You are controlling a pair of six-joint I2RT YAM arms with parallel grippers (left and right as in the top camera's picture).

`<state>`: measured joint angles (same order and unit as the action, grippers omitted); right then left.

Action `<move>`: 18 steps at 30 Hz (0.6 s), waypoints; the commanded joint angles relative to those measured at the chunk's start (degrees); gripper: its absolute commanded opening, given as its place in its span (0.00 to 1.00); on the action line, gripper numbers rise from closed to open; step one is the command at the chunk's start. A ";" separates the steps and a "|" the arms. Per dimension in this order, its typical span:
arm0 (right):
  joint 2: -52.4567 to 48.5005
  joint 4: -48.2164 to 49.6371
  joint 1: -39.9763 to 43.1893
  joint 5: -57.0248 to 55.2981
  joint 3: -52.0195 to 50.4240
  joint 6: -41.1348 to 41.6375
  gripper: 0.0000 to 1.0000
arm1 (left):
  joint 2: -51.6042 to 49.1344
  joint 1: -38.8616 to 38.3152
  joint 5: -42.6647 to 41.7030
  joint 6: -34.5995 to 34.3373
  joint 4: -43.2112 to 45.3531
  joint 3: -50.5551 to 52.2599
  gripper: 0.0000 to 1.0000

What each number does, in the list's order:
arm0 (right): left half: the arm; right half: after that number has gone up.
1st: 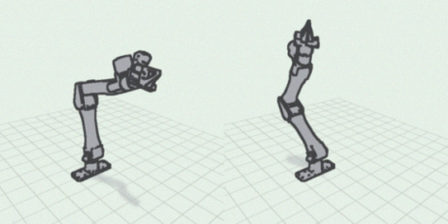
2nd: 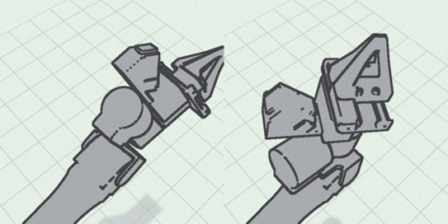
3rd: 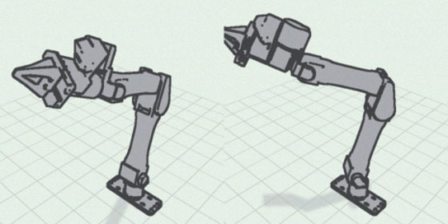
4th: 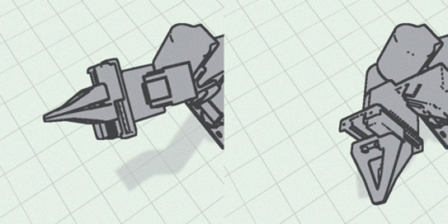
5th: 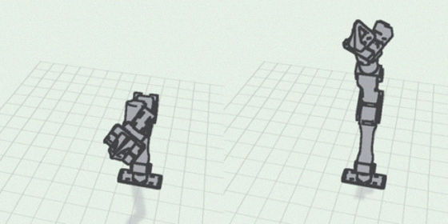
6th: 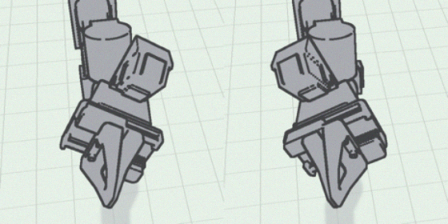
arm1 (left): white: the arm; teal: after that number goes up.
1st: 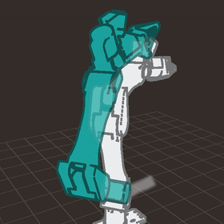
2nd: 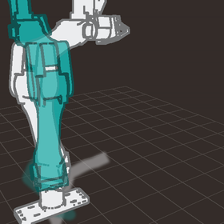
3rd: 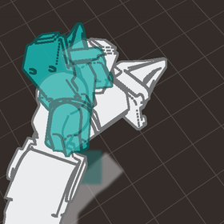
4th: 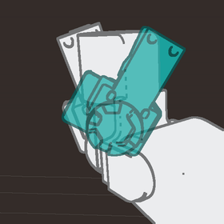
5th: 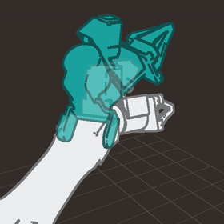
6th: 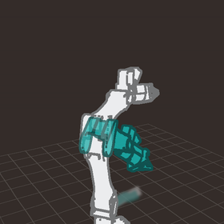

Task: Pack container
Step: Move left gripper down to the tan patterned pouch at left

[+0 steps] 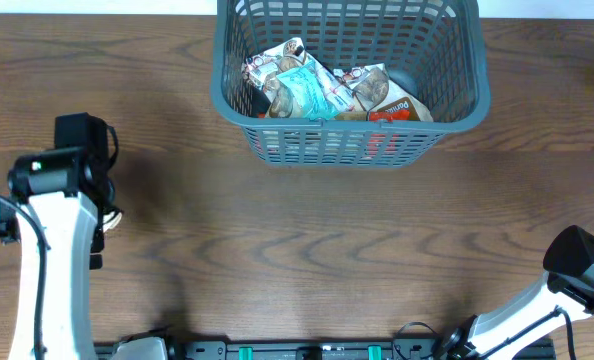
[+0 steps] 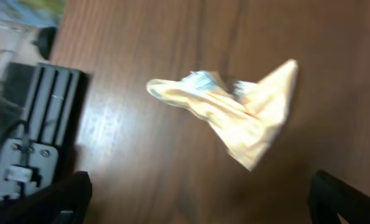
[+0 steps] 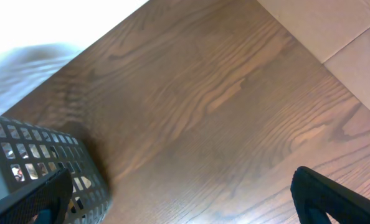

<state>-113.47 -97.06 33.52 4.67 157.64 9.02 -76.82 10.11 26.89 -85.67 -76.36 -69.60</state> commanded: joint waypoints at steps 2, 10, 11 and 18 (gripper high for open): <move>-0.11 -0.09 0.15 0.28 -0.33 0.81 0.99 | -5.01 6.60 -5.16 3.76 0.90 0.28 0.99; -0.11 -0.09 0.15 0.26 -0.33 0.81 0.99 | -11.63 18.25 -26.56 9.35 9.25 0.28 0.99; -0.11 -0.09 0.15 0.26 -0.33 0.81 0.99 | -11.82 18.73 -26.93 10.80 9.94 0.28 0.99; -0.11 -0.09 0.15 0.26 -0.33 0.81 0.99 | -11.80 18.95 -26.29 32.65 17.09 0.28 0.99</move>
<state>-113.47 -97.06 33.52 4.67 157.64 9.02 -88.62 28.86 2.11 -67.92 -61.28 -69.58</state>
